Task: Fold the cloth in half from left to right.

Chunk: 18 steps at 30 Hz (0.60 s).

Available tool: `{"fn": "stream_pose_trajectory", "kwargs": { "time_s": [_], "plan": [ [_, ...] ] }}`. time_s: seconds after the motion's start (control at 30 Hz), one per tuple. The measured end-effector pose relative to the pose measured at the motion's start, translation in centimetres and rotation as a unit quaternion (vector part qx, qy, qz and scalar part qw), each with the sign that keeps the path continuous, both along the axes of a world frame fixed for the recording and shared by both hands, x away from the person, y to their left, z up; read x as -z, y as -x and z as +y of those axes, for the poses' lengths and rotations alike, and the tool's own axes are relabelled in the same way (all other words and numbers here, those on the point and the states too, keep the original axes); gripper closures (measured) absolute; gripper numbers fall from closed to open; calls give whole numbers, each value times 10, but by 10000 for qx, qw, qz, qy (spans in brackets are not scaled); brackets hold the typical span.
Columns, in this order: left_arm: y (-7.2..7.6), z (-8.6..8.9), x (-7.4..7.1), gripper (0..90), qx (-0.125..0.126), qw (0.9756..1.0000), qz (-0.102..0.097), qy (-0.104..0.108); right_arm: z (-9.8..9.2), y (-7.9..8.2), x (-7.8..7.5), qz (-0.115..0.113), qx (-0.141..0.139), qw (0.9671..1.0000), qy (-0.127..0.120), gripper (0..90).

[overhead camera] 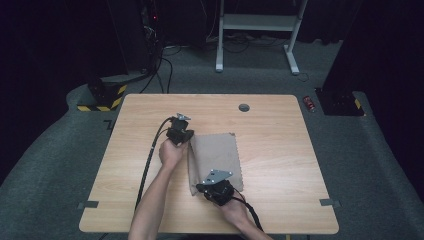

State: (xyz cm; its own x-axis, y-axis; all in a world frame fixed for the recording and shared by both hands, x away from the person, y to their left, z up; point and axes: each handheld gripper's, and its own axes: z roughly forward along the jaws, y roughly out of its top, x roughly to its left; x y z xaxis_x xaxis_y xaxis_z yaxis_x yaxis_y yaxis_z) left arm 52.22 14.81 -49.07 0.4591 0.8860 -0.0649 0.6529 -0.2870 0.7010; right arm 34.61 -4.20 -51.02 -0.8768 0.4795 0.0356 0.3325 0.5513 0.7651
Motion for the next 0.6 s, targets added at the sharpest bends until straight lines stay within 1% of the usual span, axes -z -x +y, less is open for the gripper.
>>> {"fn": "stream_pose_trajectory", "kwargs": {
  "time_s": [0.03, 0.07, 0.13, 0.23, 0.43, 0.5, 0.53, 0.6],
  "plan": [
    [-1, -1, 0, 894, 18, 10000, 4, 12, -3, 0, 0, 7, 34, 10000, -4, 896],
    [-1, -3, 1, 894, 6, 9999, 2, 121, -5, 0, 1, -9, 46, 10000, -8, 896],
    [-2, -6, -1, 894, 27, 9998, -17, 193, -9, 1, 2, -20, 86, 10000, -7, 896],
    [-3, -14, -3, 894, 118, 9999, -19, 76, -15, 2, 5, -2, 135, 9999, -3, 896],
    [-5, -26, 0, 895, 196, 9998, 11, 80, -27, 3, 6, -7, 248, 9997, -20, 896],
    [-6, -28, 0, 894, 233, 9997, -8, 10, -32, 3, 6, -30, 284, 9996, -16, 896],
    [-6, -30, 1, 895, 217, 9997, 7, 60, -33, 3, 6, -21, 298, 9996, -10, 896],
    [-6, -32, 2, 894, 232, 9997, 29, 64, -36, 4, 7, -20, 331, 9995, -9, 896]
  ]
}}
